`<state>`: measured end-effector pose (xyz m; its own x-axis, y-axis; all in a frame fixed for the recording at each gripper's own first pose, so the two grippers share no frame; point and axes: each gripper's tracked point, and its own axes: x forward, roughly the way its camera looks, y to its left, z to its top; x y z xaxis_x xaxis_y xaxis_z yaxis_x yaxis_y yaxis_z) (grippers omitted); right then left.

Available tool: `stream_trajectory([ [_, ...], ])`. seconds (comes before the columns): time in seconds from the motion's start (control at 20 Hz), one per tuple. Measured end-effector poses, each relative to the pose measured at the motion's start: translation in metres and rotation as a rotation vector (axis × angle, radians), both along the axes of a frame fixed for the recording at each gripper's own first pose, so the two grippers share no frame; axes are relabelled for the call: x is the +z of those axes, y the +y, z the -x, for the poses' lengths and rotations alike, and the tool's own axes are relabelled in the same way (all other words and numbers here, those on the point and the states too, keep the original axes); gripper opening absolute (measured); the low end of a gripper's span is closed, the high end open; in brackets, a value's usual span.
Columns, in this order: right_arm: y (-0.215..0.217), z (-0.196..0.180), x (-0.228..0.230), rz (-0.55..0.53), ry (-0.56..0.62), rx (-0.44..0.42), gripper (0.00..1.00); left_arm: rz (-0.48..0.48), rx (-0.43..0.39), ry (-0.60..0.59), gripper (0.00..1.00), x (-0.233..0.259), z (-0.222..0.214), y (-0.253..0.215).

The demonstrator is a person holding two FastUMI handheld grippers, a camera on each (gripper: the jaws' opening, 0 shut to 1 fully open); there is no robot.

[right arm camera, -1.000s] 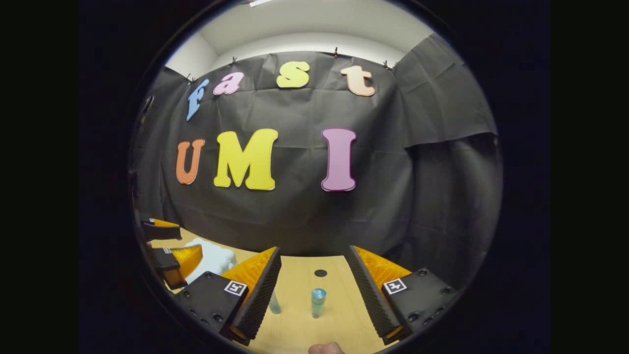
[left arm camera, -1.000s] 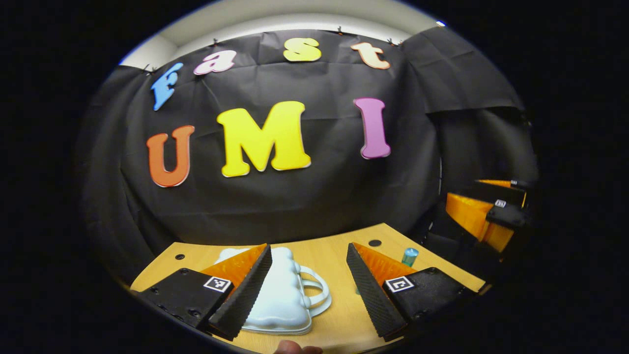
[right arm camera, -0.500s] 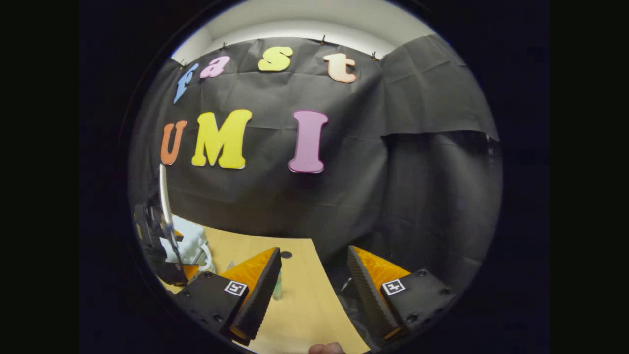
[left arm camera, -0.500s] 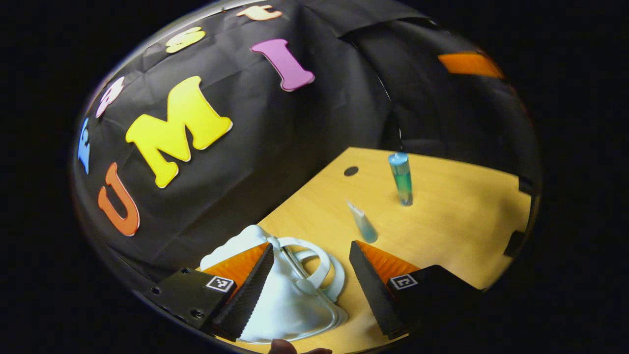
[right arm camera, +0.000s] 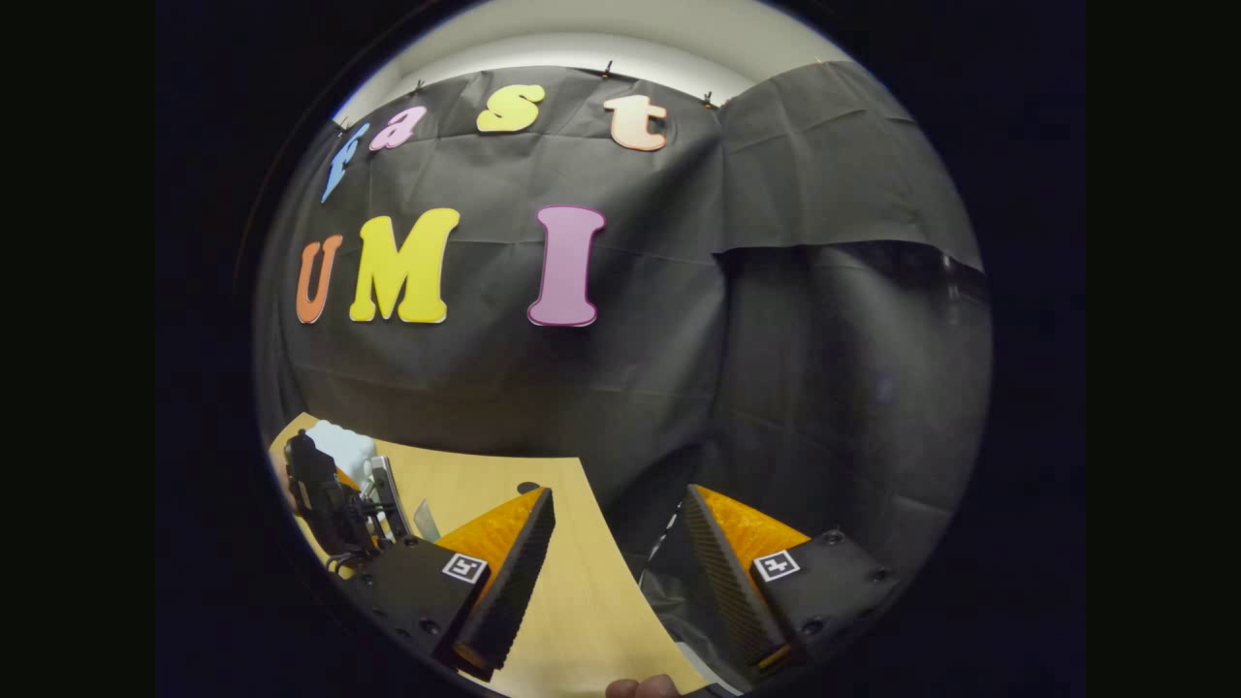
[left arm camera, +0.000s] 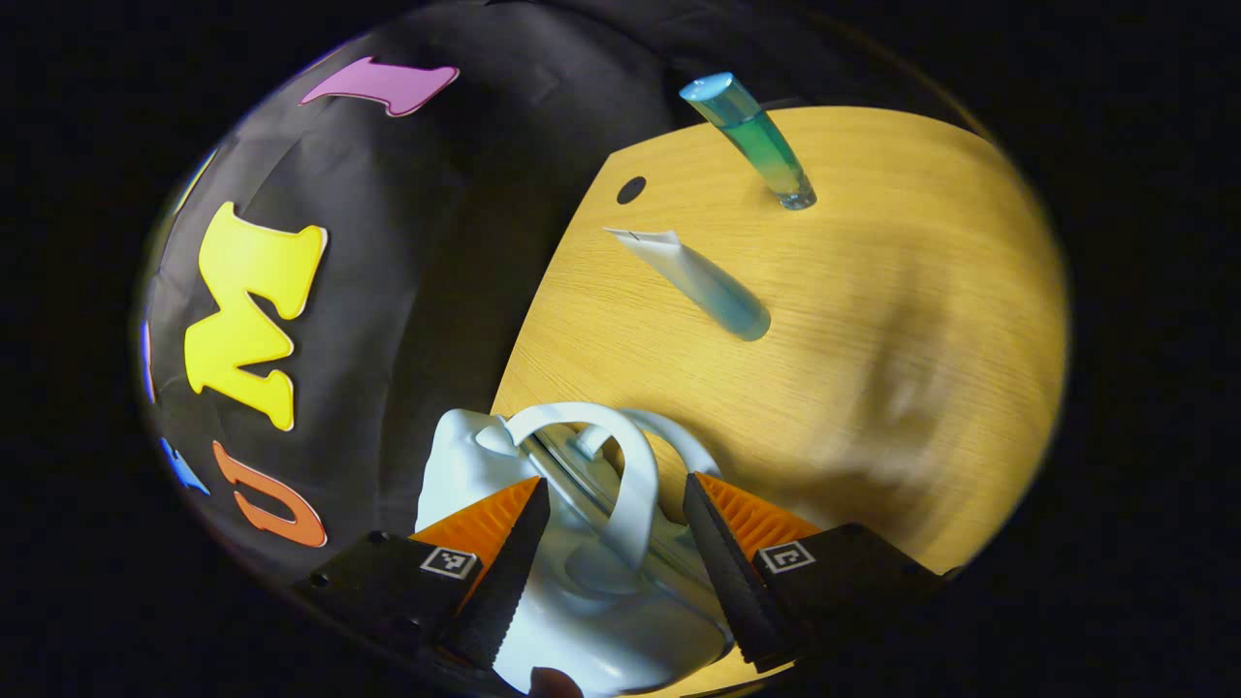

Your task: First open the suitcase, pack the skin care products into it, and then close the suitcase.

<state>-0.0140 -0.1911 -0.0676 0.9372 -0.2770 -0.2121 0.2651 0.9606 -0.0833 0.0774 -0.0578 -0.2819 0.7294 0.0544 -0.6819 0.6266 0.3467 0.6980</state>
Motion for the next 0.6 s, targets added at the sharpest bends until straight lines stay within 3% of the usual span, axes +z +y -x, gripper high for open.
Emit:
stream_trajectory([
  [0.1,-0.005,0.004,-0.002,-0.003,0.005,-0.017,0.81,-0.003,-0.016,0.007,0.81,-0.005,-0.004,-0.005],
  [0.15,-0.007,0.006,-0.004,-0.006,0.011,-0.024,0.81,-0.014,-0.017,0.017,0.68,-0.007,-0.005,-0.005],
  [0.45,-0.010,0.014,-0.008,-0.009,0.018,-0.042,0.81,-0.053,-0.004,0.019,0.27,-0.009,-0.011,0.001],
  [0.6,-0.002,0.013,-0.011,-0.013,0.027,-0.026,0.81,-0.057,-0.004,-0.008,0.21,-0.002,-0.013,0.000],
])
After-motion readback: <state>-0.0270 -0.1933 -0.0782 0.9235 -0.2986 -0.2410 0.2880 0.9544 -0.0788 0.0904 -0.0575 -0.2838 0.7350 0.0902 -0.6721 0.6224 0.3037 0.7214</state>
